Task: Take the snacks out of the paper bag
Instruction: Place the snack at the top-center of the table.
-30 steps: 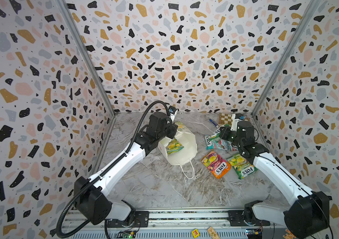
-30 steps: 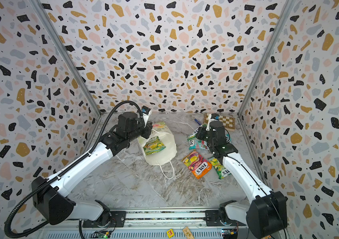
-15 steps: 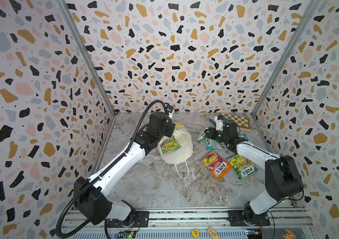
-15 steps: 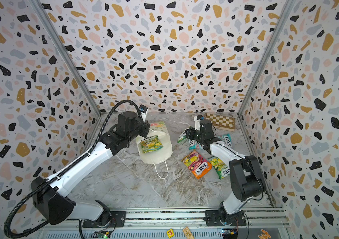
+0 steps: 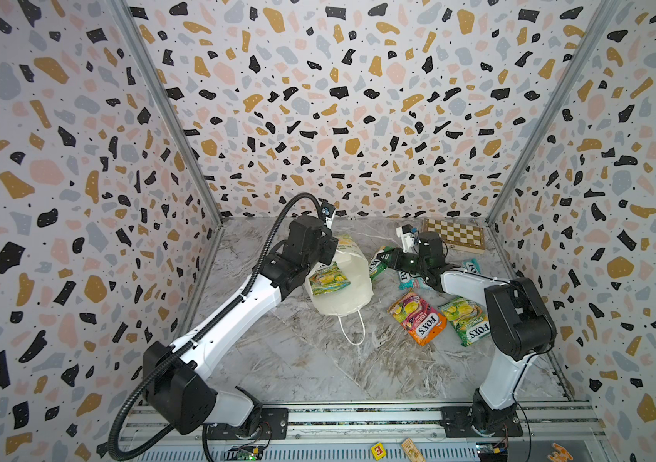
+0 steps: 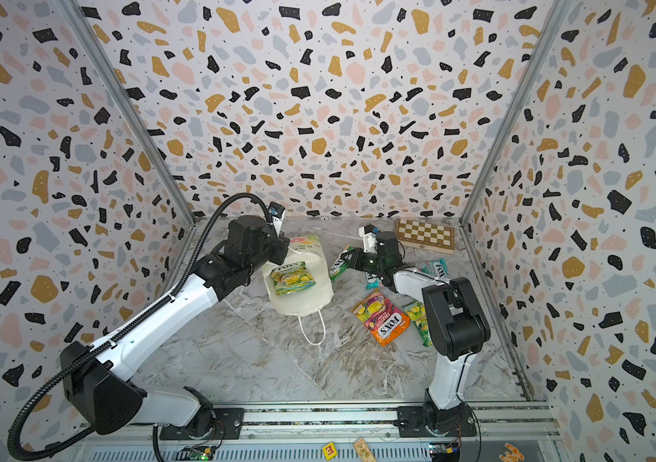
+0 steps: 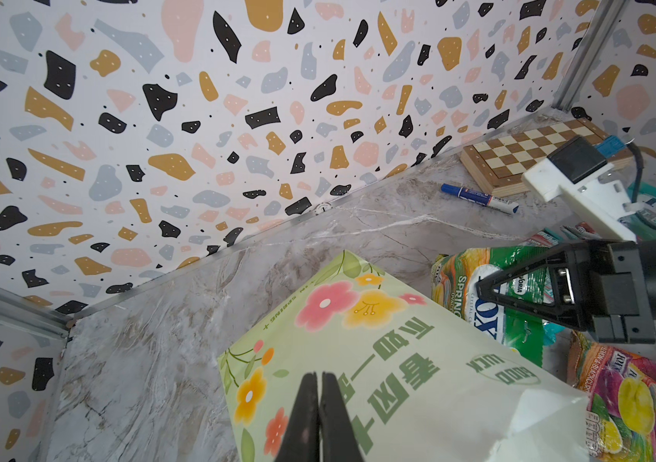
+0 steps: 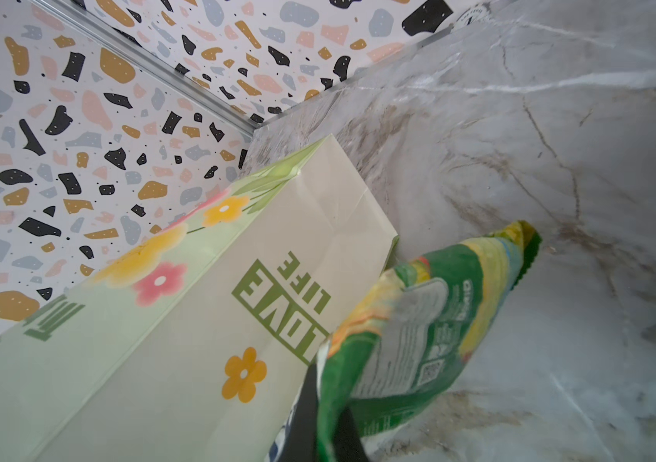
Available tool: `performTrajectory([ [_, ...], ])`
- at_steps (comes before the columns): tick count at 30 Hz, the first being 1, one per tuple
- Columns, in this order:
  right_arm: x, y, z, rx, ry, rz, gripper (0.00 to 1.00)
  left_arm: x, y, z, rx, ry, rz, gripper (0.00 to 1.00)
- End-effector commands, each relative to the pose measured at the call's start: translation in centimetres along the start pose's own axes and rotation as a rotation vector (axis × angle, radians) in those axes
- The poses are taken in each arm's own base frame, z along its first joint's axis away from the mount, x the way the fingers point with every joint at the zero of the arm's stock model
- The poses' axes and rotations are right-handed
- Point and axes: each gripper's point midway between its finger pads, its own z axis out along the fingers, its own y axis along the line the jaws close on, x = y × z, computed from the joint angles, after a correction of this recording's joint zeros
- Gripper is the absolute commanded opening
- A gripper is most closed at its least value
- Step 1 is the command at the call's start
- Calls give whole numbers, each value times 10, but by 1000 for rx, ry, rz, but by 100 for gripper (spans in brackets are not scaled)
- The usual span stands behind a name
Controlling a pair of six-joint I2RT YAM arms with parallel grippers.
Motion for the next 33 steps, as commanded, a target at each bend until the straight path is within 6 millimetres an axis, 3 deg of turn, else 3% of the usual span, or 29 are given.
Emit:
performTrajectory([
  [1,-7,17,-5,-68,-28,-20,0,-23,7,-9,-13,-68,-11,0],
  [11,24,-27,-17,119,12,-4,0,-24,4,-9,4,-72,-13,0],
  [15,29,-39,-21,185,19,-17,5,-25,2,-9,14,-74,-15,0],
  [17,28,-42,-23,209,19,-22,13,-25,2,-10,17,-76,-17,0],
  [20,28,-45,-27,241,16,-28,39,-25,2,-9,15,-76,-17,0],
  [22,27,-45,-29,250,13,-36,50,-26,3,-10,14,-79,-19,0],
  [31,10,-27,-51,291,-36,-115,77,-27,4,-13,10,-90,-25,0],
  [33,6,-27,-59,337,-53,-141,78,-29,4,-14,11,-97,-26,0],
])
